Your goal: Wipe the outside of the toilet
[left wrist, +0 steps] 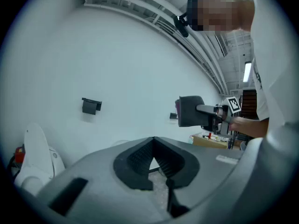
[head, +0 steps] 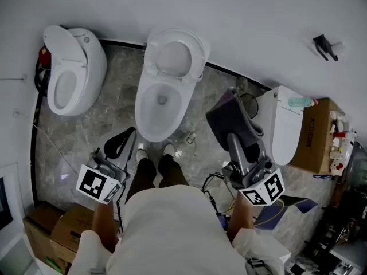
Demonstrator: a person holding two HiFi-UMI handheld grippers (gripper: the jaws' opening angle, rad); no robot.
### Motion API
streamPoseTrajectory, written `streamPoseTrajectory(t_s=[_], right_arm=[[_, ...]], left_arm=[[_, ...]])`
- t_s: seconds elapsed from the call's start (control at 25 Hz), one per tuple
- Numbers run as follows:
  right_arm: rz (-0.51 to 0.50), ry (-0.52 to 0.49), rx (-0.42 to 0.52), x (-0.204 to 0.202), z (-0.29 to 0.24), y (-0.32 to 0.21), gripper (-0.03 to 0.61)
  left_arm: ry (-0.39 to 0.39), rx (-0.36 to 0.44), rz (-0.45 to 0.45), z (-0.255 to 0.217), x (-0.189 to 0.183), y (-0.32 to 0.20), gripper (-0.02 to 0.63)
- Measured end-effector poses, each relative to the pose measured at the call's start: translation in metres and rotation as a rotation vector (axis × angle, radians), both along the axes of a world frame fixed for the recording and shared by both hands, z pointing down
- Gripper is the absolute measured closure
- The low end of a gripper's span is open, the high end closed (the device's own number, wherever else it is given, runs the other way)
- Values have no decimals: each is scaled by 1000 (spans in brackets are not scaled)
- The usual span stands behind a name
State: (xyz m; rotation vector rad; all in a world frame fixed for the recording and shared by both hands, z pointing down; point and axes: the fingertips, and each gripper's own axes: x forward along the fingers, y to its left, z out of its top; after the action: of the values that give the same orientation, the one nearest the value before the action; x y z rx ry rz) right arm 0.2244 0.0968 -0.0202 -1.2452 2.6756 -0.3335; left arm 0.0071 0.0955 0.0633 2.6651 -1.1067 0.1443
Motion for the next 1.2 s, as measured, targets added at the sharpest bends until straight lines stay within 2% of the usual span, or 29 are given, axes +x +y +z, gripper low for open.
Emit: streamPoseTrajectory(t_s=[0.12, 0.2, 0.48, 0.76, 1.0, 1.2], right_arm=[[27, -18, 78, 7, -30, 4, 523], [19, 18, 107, 4, -41, 9, 523], [-5, 102, 134, -6, -53, 26, 523], [29, 101, 112, -19, -42, 41, 523], [83, 130, 111, -15, -38, 65, 523], [92, 137, 123, -16, -42, 75, 523]], left_arm=[[-6, 4, -9, -9, 0, 13, 615], [-6, 3, -29, -10, -6, 22, 615], [7, 83, -141, -44, -45, 23, 615], [15, 112, -118, -55, -57, 22, 615], [15, 103, -45, -52, -43, 26, 615], [21, 124, -21, -61, -35, 29, 615]])
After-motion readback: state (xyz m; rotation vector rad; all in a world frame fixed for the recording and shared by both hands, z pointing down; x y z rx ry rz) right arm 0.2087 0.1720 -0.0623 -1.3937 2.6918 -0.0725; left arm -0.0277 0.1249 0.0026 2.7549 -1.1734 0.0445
